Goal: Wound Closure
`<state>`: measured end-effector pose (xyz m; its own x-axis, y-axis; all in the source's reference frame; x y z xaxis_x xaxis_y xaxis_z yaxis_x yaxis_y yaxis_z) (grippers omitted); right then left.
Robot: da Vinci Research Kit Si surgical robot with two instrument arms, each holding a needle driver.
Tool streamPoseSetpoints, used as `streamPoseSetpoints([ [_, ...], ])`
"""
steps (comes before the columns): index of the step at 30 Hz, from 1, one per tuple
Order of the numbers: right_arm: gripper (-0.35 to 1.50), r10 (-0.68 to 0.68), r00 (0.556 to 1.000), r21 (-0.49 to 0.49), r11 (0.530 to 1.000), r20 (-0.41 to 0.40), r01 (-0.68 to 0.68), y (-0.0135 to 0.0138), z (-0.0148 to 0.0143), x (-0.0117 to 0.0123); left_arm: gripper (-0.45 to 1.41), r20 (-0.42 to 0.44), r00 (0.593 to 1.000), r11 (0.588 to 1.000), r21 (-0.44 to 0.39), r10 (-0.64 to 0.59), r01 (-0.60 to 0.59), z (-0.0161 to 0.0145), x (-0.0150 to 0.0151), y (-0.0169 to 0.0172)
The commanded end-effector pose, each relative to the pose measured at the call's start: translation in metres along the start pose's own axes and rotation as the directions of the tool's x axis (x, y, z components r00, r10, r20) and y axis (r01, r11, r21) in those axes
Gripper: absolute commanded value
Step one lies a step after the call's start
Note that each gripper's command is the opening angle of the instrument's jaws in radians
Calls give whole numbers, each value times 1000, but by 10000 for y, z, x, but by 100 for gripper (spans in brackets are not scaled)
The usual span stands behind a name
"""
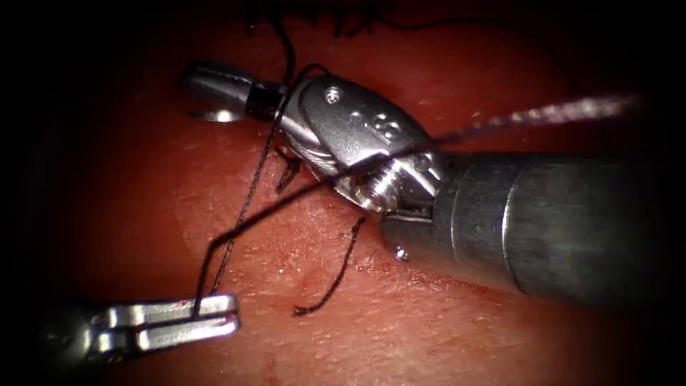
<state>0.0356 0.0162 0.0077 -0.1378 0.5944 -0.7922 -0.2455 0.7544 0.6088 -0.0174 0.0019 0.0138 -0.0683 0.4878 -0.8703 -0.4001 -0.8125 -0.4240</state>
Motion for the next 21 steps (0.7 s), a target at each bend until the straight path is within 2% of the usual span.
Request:
streamPoseSetpoints([
  [1,-35,8,1000,15,1000,-13,-8,-1,1,-7,-45,-1,1000,1000,8,-9,9,7,-8,-2],
  [9,-35,24,998,67,998,-66,-19,-2,-13,-5,-45,7,1000,998,50,-29,28,7,-31,-28],
  [14,-35,29,997,104,994,-65,-23,-4,-27,-4,-45,8,999,996,71,-48,47,9,-51,-50],
  [21,-35,38,998,235,972,-43,-27,-7,-33,-8,-45,7,998,995,88,-57,56,24,-62,-69],
])
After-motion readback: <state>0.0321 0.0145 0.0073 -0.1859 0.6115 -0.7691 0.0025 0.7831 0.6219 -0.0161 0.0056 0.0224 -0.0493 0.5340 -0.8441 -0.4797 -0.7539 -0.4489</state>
